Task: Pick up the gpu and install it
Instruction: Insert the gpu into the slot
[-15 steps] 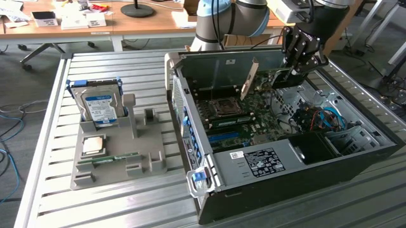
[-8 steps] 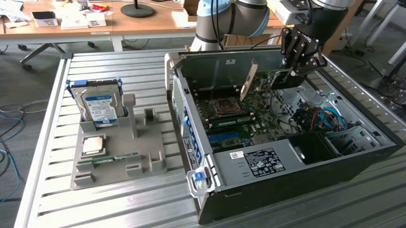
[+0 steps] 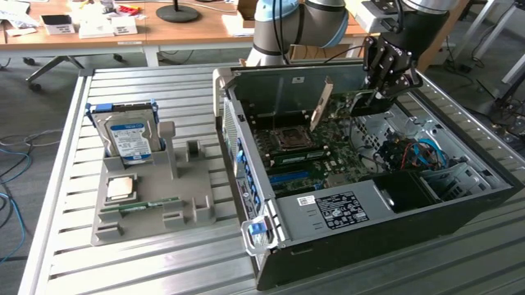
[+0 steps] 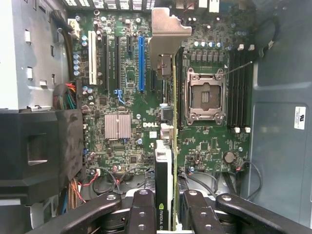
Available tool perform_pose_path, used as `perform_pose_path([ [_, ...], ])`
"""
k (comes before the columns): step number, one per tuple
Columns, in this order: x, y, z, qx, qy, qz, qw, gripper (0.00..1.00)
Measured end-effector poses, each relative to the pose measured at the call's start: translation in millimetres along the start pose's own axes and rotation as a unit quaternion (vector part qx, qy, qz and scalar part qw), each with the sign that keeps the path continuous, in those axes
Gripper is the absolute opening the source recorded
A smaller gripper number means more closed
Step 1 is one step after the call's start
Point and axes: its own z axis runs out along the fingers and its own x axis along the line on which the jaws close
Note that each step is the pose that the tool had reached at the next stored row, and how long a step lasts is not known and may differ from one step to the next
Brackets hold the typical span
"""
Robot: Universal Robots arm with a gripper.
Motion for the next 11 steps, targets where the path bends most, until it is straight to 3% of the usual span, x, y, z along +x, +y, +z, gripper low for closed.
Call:
perform_pose_path([
  [11, 0.3, 0.1, 2.5, 0.0, 0.0, 0.0, 1.0, 0.27],
])
